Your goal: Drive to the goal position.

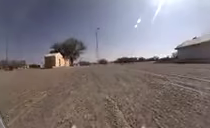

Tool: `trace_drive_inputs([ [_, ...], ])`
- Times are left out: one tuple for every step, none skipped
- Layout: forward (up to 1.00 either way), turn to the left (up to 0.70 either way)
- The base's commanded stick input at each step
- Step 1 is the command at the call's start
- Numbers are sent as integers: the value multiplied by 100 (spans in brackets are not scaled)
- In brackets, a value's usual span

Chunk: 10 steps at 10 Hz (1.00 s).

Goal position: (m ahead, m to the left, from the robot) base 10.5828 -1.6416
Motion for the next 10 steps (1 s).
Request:
trace_drive_inputs([
  [70,0],
  [70,0],
  [70,0],
  [70,0],
  [70,0],
  [70,0],
  [70,0],
  [70,0],
  [70,0],
  [70,0],
])
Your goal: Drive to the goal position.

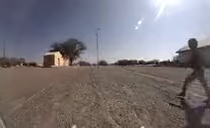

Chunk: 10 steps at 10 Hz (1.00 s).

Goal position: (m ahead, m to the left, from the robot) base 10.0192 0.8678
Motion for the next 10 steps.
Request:
trace_drive_inputs([
  [70,0],
  [70,0],
  [70,0],
  [70,0],
  [70,0],
  [70,0],
  [70,0],
  [70,0],
  [70,0],
  [70,0],
])
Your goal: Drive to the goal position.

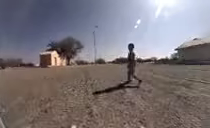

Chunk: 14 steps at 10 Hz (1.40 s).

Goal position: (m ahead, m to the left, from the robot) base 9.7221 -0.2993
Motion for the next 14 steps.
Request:
trace_drive_inputs([
  [70,0],
  [70,0],
  [70,0],
  [70,0],
  [70,0],
  [70,0],
  [70,0],
  [70,0],
  [70,0],
  [70,0],
  [70,0],
  [70,0],
  [70,0],
  [70,0],
])
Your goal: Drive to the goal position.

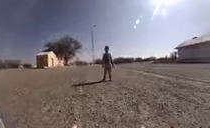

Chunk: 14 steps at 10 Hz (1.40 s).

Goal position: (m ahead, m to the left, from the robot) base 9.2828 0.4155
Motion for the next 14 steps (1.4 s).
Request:
trace_drive_inputs([
  [70,0],
  [70,0],
  [70,0],
  [70,0],
  [70,0],
  [70,0],
  [70,0],
  [70,0],
  [70,0],
  [70,0],
  [70,0],
  [70,0],
  [70,0],
  [70,35],
])
